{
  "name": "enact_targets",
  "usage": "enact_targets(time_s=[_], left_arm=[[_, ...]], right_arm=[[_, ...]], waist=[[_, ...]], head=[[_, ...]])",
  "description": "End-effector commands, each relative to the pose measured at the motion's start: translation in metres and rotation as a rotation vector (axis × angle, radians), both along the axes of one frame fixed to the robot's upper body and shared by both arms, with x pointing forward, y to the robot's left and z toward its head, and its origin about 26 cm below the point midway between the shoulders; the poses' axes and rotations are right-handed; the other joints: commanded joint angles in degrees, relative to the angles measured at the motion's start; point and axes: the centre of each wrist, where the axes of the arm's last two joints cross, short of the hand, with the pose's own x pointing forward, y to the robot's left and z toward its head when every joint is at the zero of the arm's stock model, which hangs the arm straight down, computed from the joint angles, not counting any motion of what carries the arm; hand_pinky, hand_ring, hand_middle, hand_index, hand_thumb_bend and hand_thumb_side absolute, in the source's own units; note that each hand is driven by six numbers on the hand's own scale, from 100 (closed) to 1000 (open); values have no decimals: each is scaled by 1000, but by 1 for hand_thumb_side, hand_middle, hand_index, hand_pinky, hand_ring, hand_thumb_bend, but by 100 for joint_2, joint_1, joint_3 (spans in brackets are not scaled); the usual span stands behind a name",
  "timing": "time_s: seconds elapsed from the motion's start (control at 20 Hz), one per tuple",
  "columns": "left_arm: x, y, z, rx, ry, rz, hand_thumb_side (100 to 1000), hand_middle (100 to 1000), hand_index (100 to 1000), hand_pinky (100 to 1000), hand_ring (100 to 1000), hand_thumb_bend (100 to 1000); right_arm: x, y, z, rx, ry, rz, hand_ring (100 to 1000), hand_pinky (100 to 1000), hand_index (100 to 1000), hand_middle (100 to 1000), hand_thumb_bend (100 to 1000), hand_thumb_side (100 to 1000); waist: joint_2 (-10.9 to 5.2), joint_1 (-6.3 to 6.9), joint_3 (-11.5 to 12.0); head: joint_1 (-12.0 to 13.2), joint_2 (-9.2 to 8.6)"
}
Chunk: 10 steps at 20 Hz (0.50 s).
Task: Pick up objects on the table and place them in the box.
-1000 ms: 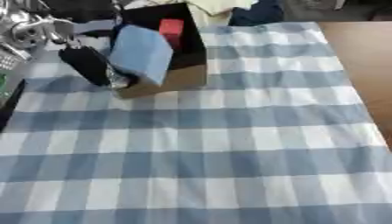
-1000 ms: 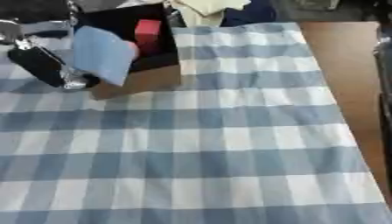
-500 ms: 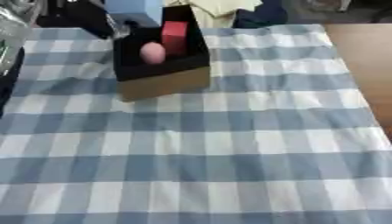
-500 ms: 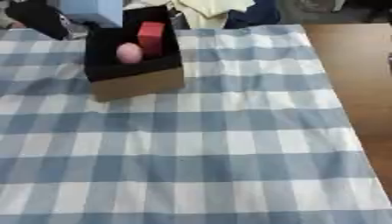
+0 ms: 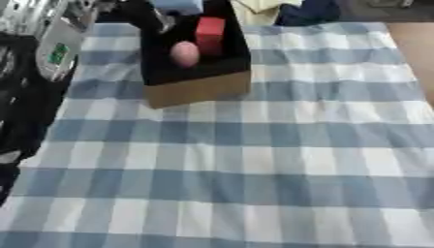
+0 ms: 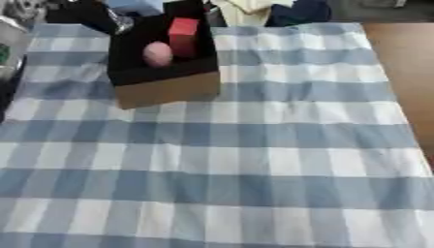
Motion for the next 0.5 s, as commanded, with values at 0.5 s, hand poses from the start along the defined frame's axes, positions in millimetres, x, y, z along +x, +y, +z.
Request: enact_targets(time_s=[0.5], left_arm=[[29, 2, -18, 44, -74, -76, 610, 559, 707, 484, 715, 100]], right_arm=[[-7, 1, 11, -9, -45, 11, 868, 914, 932, 771, 100, 1000]], waist=[[-15, 16, -118]], head=[[34, -313]])
